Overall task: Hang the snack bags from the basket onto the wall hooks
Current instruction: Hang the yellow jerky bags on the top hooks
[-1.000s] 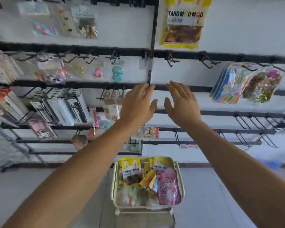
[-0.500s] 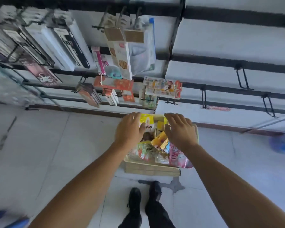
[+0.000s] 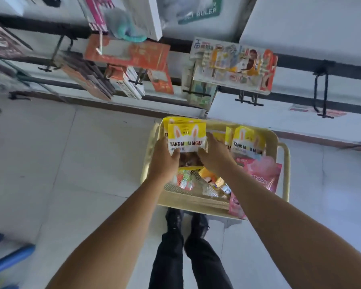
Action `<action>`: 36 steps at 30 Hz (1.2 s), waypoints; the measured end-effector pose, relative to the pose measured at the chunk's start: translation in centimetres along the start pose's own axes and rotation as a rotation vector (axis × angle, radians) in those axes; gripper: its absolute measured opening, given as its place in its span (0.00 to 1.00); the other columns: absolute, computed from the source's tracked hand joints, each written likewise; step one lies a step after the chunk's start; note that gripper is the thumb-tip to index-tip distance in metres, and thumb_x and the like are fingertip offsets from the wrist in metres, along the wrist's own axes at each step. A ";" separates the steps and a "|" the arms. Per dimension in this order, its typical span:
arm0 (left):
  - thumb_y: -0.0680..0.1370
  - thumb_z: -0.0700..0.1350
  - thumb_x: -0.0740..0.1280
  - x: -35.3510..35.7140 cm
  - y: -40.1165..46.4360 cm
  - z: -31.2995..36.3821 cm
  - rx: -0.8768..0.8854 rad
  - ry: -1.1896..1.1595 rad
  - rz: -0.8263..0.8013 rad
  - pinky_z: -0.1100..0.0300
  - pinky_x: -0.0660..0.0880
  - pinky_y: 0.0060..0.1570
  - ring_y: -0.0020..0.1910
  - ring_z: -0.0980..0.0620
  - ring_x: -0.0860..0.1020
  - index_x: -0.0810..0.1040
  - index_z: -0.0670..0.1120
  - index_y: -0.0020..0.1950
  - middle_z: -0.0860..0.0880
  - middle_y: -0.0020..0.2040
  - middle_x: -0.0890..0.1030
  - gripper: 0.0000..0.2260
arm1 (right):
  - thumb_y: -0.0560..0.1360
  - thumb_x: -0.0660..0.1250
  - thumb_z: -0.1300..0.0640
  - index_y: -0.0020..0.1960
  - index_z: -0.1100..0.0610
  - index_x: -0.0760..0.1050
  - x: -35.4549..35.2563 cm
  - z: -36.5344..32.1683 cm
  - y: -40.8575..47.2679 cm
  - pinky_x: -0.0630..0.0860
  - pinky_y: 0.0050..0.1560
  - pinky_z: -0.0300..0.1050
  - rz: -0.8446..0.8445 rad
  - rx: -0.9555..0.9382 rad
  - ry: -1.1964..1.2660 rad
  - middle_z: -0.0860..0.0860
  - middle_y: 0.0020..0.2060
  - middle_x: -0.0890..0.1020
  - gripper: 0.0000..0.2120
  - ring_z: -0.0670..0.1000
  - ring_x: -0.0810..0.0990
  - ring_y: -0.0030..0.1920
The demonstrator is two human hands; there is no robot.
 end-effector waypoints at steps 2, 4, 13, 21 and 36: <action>0.81 0.49 0.66 1.3 1.7 -1.2 0.004 0.002 -0.007 0.54 0.73 0.62 0.67 0.46 0.75 0.65 0.46 0.75 0.46 0.69 0.75 0.23 | 0.81 0.61 0.53 0.81 0.57 0.49 0.9 0.1 2.0 0.76 0.55 0.52 0.008 0.036 0.047 0.60 0.74 0.66 0.33 0.60 0.79 0.59; 0.81 0.50 0.65 2.5 2.7 -2.0 0.008 -0.027 -0.039 0.49 0.72 0.68 0.71 0.47 0.72 0.61 0.48 0.78 0.47 0.73 0.72 0.27 | 0.81 0.62 0.53 0.80 0.57 0.47 1.8 0.4 3.7 0.79 0.47 0.52 0.018 0.080 0.090 0.60 0.73 0.67 0.35 0.58 0.81 0.50; 0.82 0.50 0.65 3.4 4.5 -1.9 -0.063 -0.148 0.054 0.61 0.71 0.54 0.60 0.46 0.79 0.75 0.43 0.67 0.45 0.61 0.81 0.16 | 0.81 0.63 0.49 0.76 0.56 0.61 3.3 1.2 5.8 0.71 0.48 0.42 0.098 0.159 0.291 0.56 0.67 0.74 0.26 0.56 0.78 0.58; 0.83 0.50 0.63 0.1 0.0 -0.6 0.041 -0.198 0.185 0.78 0.68 0.36 0.43 0.56 0.77 0.79 0.42 0.60 0.53 0.46 0.81 0.14 | 0.81 0.65 0.53 0.54 0.56 0.74 2.5 0.3 0.5 0.67 0.26 0.37 0.222 0.056 0.442 0.46 0.33 0.76 0.07 0.46 0.75 0.31; 0.77 0.65 0.63 -7.3 -10.0 8.9 0.223 -0.323 0.071 0.46 0.78 0.42 0.41 0.43 0.81 0.83 0.47 0.46 0.44 0.42 0.84 0.22 | 0.81 0.65 0.53 0.40 0.52 0.76 -8.3 -1.1 -14.0 0.61 0.25 0.35 0.285 -0.126 0.570 0.50 0.27 0.71 0.11 0.43 0.66 0.23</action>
Point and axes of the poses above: each hand's wrist, its own y-axis towards the middle knuckle, its own x-axis out of the palm, z = x × y, the point moved 1 cm from there along y, towards the middle knuckle
